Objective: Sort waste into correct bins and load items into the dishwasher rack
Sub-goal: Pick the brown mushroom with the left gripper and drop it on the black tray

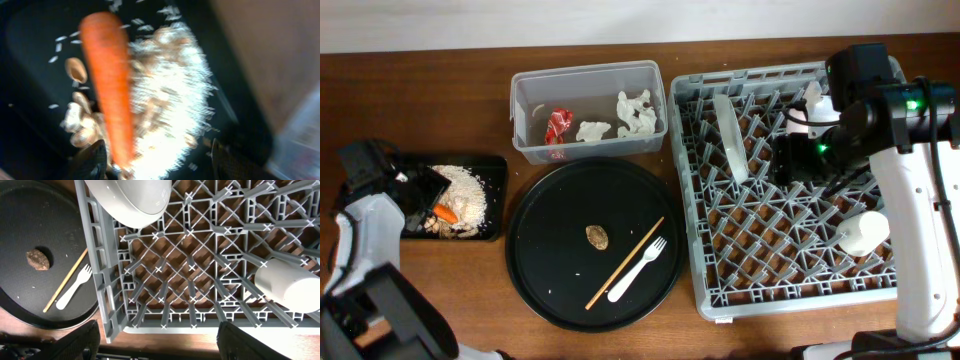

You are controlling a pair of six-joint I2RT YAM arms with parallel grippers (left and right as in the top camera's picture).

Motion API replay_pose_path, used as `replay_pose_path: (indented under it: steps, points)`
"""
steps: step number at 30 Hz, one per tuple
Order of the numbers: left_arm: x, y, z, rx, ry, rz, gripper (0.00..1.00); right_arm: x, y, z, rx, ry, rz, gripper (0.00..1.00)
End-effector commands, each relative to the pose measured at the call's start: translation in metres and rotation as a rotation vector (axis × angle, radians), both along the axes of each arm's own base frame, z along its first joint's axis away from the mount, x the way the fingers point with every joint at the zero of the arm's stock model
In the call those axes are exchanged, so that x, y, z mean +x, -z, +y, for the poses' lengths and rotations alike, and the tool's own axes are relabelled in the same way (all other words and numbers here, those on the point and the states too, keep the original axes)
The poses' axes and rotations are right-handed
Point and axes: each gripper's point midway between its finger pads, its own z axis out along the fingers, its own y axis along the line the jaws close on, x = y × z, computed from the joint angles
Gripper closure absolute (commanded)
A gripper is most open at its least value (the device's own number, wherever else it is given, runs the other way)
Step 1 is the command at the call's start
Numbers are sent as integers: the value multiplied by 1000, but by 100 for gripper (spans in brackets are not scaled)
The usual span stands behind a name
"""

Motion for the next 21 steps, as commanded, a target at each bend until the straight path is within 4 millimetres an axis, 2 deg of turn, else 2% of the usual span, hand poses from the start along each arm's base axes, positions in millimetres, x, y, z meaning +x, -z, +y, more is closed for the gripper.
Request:
replay_pose_path:
  steps: [1, 2, 3, 5, 7, 9, 11, 15, 18, 19, 21]
  points:
    - [16, -66, -83, 8, 278, -126, 33, -1, 0, -2, -5, -7, 3, 21]
    - [12, -64, -116, 2, 380, -94, 33, -1, 0, -2, -5, -7, 3, 21]
    - [2, -54, -163, -18, 518, -31, 30, -1, 0, -2, -5, -7, 3, 21]
    - [-18, -31, -230, -25, 708, 80, 28, -1, 0, -2, -4, -7, 3, 21]
    - [-32, -7, -276, -53, 805, 161, 28, -1, 0, -2, -4, -7, 3, 21]
    - [-46, 22, -306, -78, 839, 257, 27, -1, 0, -2, -4, -7, 4, 21]
    - [-57, 52, -319, -96, 827, 357, 27, -1, 0, -2, -5, -7, 4, 21]
    - [-68, 87, -315, -105, 799, 479, 28, -1, 0, -2, -5, -7, 4, 21]
    - [-73, 90, -313, -107, 796, 503, 29, -1, 0, -2, -5, -7, 4, 21]
    - [-75, 90, -313, -107, 796, 513, 38, -1, 0, -2, -5, -7, 4, 21]
    - [-81, 89, -311, -112, 794, 536, 44, -1, 0, -2, -4, -7, 4, 21]
